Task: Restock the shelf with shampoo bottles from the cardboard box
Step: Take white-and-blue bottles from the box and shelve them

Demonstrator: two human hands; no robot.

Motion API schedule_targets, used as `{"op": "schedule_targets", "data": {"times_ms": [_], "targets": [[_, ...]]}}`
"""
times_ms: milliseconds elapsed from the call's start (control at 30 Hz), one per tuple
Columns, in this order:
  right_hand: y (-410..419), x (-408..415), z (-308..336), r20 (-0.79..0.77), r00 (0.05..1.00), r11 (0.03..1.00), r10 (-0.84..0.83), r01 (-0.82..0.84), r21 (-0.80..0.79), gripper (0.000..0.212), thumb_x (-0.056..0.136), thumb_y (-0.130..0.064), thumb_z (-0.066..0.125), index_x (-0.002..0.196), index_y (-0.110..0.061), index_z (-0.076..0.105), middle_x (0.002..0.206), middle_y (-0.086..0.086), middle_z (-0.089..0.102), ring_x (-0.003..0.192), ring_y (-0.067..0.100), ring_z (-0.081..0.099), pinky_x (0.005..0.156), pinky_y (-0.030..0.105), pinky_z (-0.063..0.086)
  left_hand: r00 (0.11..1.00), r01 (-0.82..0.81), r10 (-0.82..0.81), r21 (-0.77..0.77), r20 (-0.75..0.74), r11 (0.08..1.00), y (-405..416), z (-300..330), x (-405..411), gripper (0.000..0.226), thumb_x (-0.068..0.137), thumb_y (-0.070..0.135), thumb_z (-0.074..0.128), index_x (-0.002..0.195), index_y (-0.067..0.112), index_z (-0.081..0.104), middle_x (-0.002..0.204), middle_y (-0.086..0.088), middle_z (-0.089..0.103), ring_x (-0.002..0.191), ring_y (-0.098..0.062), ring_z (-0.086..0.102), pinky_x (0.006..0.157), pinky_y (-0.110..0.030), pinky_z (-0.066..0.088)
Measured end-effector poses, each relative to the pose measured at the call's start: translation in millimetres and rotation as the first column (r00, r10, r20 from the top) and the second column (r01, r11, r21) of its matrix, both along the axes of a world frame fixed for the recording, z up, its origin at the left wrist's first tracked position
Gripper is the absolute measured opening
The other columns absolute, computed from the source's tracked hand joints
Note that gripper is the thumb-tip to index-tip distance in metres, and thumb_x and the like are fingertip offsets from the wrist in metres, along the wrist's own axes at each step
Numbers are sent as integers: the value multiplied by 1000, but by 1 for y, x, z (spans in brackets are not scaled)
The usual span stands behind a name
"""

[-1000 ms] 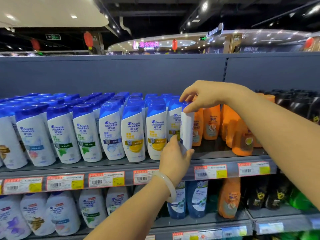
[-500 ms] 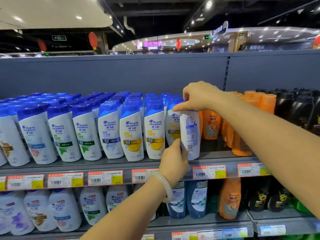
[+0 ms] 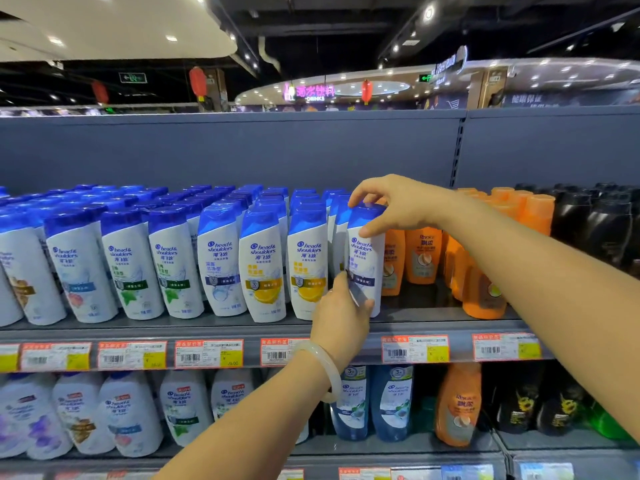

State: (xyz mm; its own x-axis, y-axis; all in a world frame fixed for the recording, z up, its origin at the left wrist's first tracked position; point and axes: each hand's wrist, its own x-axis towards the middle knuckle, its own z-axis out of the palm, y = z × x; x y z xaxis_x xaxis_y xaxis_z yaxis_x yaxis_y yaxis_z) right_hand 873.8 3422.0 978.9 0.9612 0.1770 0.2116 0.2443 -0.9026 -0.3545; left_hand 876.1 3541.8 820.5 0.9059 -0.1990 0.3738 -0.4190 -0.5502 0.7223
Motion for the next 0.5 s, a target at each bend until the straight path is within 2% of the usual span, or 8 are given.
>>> {"op": "schedule_targets", "data": {"times_ms": [133,267,400,500], "targets": [[5,5,-12,141,986,991,-88,101,-92,58,77,-27,73,128,-20,45,138,3,46,124,21,46,84,28,39,1000,-21,22,35,-22,999,-3,2,-8,56,91,23,55,139,12,30,123,-13,58,115,-31,53,91,-37,46],[6,-3,-6,98,992,994,-81,88,-70,56,74,-21,76,124,-20,50,133,6,50,117,22,49,89,35,46,1000,-25,25,-24,6,999,0,5,-14,52,87,26,61,132,16,35,122,-8,60,112,-29,56,89,-39,48],[9,-23,9,24,999,998,33,-34,60,43,74,-10,75,107,-29,56,122,3,52,106,16,49,79,32,48,993,11,4,-128,115,992,8,13,-21,44,83,28,66,116,16,40,113,0,61,103,-23,59,77,-30,45],[15,-35,26,-2,993,985,116,-115,132,40,73,-7,75,99,-33,59,113,0,57,98,14,56,65,25,50,983,35,13,-255,185,966,17,15,-28,45,79,33,70,113,25,43,105,9,62,97,-12,60,79,-28,49]]}}
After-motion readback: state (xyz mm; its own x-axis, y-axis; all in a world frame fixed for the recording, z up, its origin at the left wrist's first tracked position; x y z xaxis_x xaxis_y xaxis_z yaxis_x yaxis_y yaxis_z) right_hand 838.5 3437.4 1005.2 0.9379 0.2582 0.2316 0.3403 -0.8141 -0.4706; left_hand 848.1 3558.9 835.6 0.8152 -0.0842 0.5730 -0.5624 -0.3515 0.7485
